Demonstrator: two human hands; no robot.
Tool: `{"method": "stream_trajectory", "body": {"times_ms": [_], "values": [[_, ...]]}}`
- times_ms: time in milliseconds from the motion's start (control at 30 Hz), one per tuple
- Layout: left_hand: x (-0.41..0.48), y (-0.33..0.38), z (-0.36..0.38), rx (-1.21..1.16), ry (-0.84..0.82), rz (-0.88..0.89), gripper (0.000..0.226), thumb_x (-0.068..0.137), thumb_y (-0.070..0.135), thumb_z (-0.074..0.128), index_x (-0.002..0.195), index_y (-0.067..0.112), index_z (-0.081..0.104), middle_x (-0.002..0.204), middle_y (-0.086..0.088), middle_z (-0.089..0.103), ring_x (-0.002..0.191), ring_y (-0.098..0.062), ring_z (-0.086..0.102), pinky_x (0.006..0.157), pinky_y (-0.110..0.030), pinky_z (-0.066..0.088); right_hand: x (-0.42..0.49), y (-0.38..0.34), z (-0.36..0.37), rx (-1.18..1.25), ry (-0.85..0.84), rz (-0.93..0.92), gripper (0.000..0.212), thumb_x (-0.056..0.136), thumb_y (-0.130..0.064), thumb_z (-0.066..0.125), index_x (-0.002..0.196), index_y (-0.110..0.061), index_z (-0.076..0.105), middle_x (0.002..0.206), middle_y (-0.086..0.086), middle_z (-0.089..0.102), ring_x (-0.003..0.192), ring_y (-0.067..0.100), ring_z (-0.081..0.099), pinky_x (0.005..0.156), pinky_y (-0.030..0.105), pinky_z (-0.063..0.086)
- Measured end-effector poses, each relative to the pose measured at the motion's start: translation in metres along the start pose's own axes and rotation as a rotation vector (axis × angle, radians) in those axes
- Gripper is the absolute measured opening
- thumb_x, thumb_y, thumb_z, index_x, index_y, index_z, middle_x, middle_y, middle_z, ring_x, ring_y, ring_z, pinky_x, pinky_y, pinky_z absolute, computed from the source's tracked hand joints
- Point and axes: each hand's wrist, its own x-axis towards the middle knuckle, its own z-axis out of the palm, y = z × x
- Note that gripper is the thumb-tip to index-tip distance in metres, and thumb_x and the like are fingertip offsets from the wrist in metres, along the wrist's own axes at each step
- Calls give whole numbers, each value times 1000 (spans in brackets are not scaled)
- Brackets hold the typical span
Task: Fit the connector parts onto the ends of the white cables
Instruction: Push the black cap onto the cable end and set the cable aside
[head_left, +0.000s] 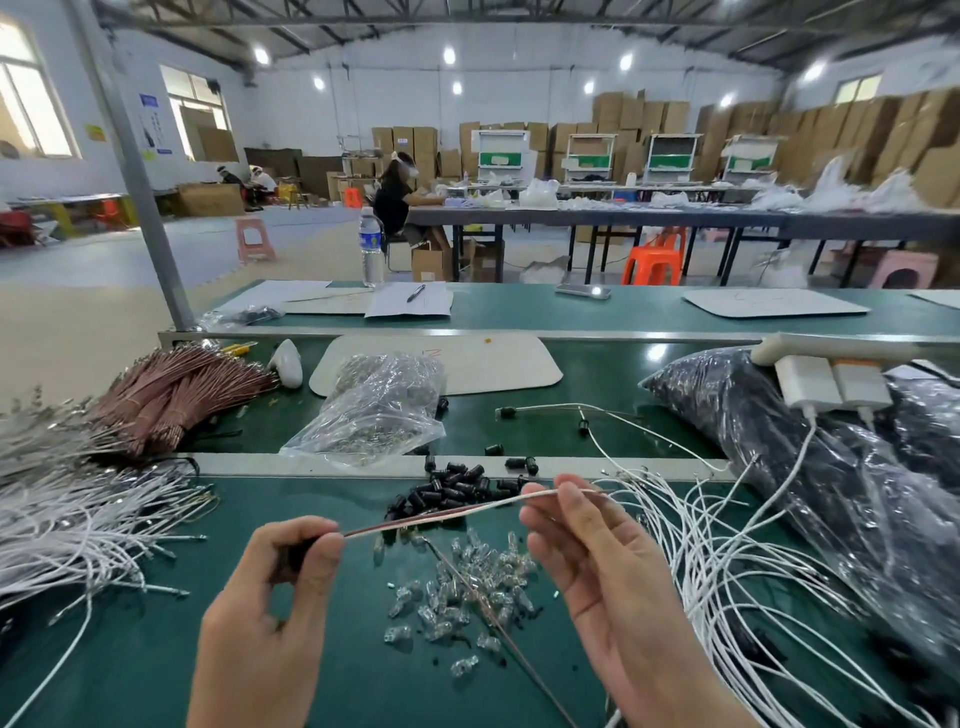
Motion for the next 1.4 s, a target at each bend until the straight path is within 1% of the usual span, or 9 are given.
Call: {"method": "stream_trajectory", "body": {"times_ms": [200, 333, 400, 500, 600, 700, 967, 1167, 1400], "values": [[17, 5, 8, 134, -210, 18, 9, 89, 51, 67, 95, 47, 62, 63, 14, 63, 53, -10, 56, 47, -12, 41, 27, -52, 11, -459, -65, -268, 20, 81, -33, 65, 92, -25, 80, 100, 9, 78, 89, 23, 76, 68, 26, 60], [48, 23, 62, 11, -324, 10, 18, 91, 47, 57, 103, 36, 65, 62, 9, 63, 41, -4, 48, 39, -16, 36, 79, -94, 13, -585, -5, -300, 39, 89, -34, 61, 116, -8, 67, 109, 15, 74, 96, 27, 74, 77, 30, 62], [79, 32, 108, -60, -363, -70, 39, 92, 46, 57, 121, 21, 63, 71, 13, 65, 57, 4, 56, 55, -12, 47, 107, -117, 10, -559, 0, -106, 69, 93, -36, 61, 146, 2, 38, 132, 31, 57, 115, 34, 65, 95, 38, 57], [111, 36, 161, -13, -531, -333, 67, 99, 36, 59, 155, 15, 29, 130, -4, 63, 116, -21, 62, 105, -44, 48, 122, -125, -7, -554, 33, 195, 91, 94, -38, 62, 158, -2, 8, 149, 44, 24, 133, 49, 45, 113, 48, 42], [97, 26, 173, 121, -628, -373, 69, 101, 38, 57, 156, 15, 22, 146, -8, 50, 131, -25, 50, 112, -46, 39, 108, -106, -38, -625, 68, 237, 72, 98, -32, 61, 150, 6, 29, 138, 34, 48, 121, 38, 59, 101, 39, 53], [81, 21, 145, 201, -790, -228, 44, 103, 35, 53, 143, 21, 44, 118, 7, 62, 100, -7, 61, 93, -33, 53, 87, -90, -62, -688, 75, 149, 40, 100, -30, 60, 133, -6, 56, 113, 13, 73, 99, 24, 74, 79, 28, 61], [34, 31, 56, 497, -1323, 222, 25, 99, 47, 54, 123, 52, 51, 124, 31, 46, 116, 8, 43, 98, -18, 37, 42, -63, -65, -1019, 72, -35, 20, 104, -22, 52, 115, -27, 67, 96, -7, 77, 88, 10, 72, 74, 20, 55], [-6, 27, 54, 643, -1046, 772, 12, 96, 39, 64, 108, 38, 66, 121, 12, 61, 107, -11, 59, 88, -26, 48, 5, -39, -61, -1208, 52, -116, 17, 102, -32, 53, 104, -45, 63, 100, -19, 73, 95, -10, 63, 82, 12, 43], [32, 45, 50, 413, -656, 764, 15, 97, 28, 59, 105, 22, 71, 106, 8, 69, 100, -12, 62, 90, -34, 54, -16, -21, -68, -1203, 149, -217, 21, 103, -27, 52, 116, -38, 65, 105, -20, 69, 94, -17, 58, 70, 0, 41]]}}
